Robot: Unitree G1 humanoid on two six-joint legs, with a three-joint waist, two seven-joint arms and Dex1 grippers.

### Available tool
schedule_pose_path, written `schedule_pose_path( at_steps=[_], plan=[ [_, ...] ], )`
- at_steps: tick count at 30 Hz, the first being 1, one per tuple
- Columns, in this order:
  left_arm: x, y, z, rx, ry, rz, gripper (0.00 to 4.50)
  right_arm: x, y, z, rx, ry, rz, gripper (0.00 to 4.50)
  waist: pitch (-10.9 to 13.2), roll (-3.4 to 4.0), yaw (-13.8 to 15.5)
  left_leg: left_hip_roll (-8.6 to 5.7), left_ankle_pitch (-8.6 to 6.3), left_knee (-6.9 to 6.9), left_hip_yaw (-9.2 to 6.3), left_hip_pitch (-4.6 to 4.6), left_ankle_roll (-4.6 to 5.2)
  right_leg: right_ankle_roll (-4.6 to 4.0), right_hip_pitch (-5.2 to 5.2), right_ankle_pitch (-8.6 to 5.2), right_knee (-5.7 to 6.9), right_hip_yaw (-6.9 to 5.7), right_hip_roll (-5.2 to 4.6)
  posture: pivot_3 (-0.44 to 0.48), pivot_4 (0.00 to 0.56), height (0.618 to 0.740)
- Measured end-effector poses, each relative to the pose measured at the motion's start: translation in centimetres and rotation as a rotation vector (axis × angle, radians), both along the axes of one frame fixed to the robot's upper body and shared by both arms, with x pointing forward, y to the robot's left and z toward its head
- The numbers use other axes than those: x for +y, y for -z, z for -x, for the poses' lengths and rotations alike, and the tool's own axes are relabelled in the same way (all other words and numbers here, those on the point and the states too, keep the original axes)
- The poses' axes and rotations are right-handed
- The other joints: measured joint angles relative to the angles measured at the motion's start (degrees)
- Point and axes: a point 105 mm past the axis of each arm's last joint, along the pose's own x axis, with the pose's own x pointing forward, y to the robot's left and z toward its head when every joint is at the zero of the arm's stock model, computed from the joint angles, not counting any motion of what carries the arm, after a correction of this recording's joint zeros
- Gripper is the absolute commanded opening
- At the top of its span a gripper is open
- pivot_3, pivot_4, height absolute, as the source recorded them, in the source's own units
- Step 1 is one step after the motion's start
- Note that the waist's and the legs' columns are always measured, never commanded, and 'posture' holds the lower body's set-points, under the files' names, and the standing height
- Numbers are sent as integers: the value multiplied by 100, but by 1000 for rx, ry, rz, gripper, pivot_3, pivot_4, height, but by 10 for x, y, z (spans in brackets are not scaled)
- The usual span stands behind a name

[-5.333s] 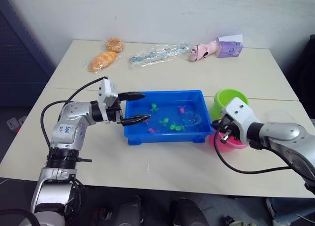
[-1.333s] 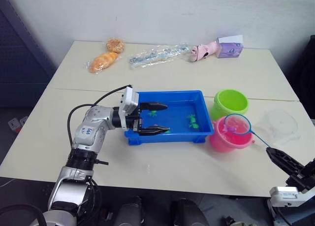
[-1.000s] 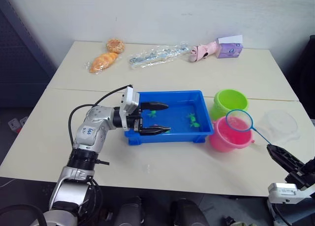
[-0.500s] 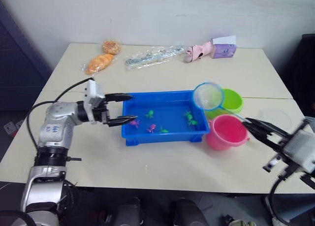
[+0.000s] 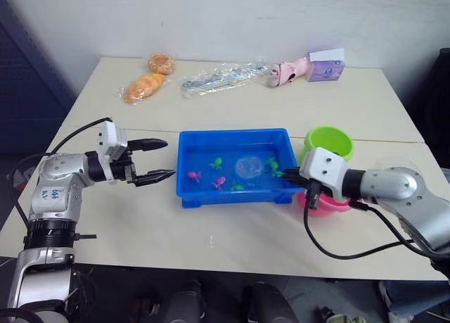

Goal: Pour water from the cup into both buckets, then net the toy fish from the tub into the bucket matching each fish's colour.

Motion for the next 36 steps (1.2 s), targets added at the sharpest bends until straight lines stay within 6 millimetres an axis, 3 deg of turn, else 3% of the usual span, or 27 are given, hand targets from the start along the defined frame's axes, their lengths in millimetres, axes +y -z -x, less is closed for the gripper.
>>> schedule_pose_path(
  at_steps=[10,22,36],
  plan=[
    [-6,4,3,7,18,-17,4442,12,6,-31,-58,-57,203,0,1,2,-9,-1,2,-2,2,-2,-4,0,-9,0,10,-1,1,0,150,740],
    [-4,8,5,4,16,-25,4442,45,19,-26,-36,-239,225,0,1,2,-9,-1,3,-1,3,-2,-5,0,-11,0,28,-2,1,0,150,740],
    [-4,8,5,-9,13,-29,4442,56,17,-24,56,-250,128,0,1,2,-9,-2,4,-2,3,-3,-6,0,-11,0,33,-2,1,0,150,740]
  ],
)
